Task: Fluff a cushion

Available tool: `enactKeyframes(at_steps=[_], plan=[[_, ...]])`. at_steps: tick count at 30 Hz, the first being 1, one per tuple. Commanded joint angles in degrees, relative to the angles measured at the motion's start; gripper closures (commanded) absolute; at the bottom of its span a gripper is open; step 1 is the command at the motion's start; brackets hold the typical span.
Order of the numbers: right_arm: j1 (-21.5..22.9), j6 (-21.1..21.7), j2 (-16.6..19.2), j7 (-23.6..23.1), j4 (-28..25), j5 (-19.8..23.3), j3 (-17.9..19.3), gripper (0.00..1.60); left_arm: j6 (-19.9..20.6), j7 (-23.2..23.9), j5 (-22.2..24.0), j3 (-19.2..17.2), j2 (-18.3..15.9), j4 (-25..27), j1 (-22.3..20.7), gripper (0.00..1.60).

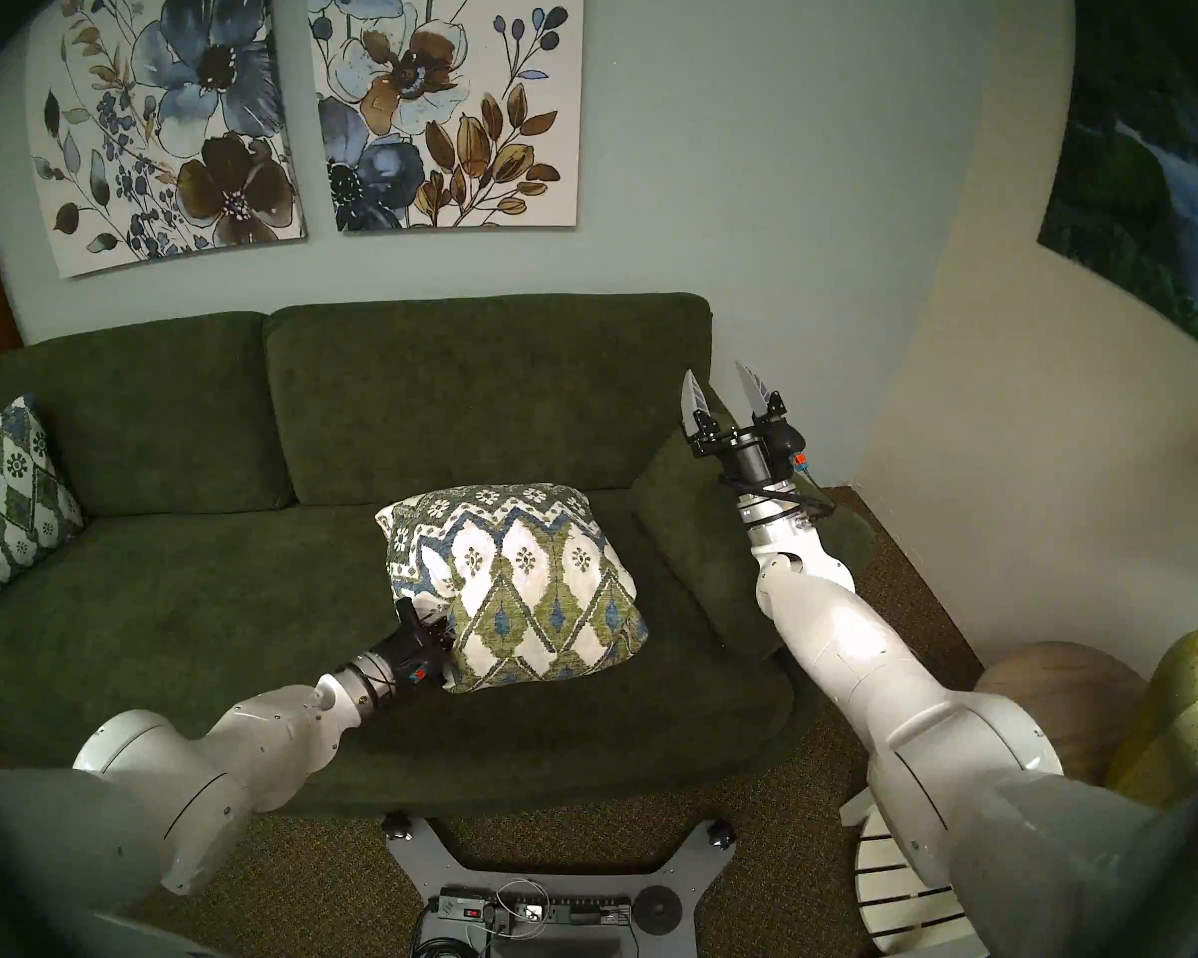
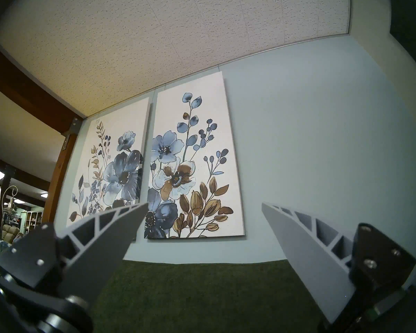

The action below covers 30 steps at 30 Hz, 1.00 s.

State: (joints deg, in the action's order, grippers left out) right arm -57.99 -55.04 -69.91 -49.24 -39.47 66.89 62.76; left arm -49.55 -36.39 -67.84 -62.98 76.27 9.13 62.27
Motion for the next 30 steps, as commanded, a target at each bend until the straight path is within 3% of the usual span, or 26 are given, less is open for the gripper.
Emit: enactKeyframes(at_steps=[1, 7, 14, 30], plan=[[0.6, 0.0, -0.1, -0.1, -0.6, 0.0, 0.1, 0.0, 1.4, 1.3, -0.3, 0.5, 3.0, -0.6, -1.5, 1.6], [1.3, 1.2, -0.7, -1.8, -0.5, -2.2, -2.4, 0.0, 1.3, 0.6, 0.2, 0.1, 2.8, -1.0, -2.0, 1.6], [-1.9, 2.7, -2.7, -3.1, -1.6, -3.5, -6.3, 0.0, 0.8, -0.1, 0.4, 0.0, 2.2, -1.0, -2.0, 1.6], [-14.8, 4.6, -1.7, -7.1, 4.4, -4.6, -13.5, 0.0, 0.5, 0.0, 0.1, 0.2, 2.7, -1.0, -2.2, 1.6]])
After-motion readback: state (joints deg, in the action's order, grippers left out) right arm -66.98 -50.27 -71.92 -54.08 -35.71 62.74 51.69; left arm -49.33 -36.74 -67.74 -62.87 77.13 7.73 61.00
